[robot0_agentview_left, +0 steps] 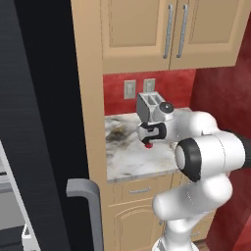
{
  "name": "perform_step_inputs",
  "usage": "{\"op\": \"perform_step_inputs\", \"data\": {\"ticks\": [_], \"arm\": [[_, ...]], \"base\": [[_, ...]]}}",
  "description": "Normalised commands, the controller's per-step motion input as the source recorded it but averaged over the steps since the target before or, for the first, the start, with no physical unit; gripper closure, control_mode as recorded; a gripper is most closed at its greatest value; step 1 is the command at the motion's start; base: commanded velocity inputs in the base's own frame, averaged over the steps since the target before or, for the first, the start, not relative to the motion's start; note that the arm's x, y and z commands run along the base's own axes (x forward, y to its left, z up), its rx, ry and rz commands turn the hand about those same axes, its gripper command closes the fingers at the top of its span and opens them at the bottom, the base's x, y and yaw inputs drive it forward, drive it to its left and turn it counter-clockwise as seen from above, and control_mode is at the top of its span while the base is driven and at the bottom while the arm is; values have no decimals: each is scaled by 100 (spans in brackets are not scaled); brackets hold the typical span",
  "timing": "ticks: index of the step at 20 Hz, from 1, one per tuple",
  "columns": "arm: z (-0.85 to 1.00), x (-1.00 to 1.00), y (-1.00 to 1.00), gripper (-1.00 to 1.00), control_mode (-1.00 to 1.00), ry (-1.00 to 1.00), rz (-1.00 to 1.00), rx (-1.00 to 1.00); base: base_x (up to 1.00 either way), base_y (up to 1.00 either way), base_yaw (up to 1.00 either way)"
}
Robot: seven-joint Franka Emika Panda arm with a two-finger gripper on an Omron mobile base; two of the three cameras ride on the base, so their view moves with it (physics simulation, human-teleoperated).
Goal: Place the ketchup and ketchup from the counter to the top shelf of the fridge. If the existing items in the fridge are on the top shelf, move them to other shelves.
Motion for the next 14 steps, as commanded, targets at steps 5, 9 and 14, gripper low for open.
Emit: {"op": "perform_step_inputs", "data": {"ticks": [5, 9, 14], "arm": [[-19, 29, 0, -100, -100, 0, 0, 0], [-23, 22, 0, -100, -100, 0, 0, 0], [-21, 23, 0, -100, -100, 0, 0, 0]], "base": [[0, 0, 0], [0, 0, 0], [0, 0, 0]]}}
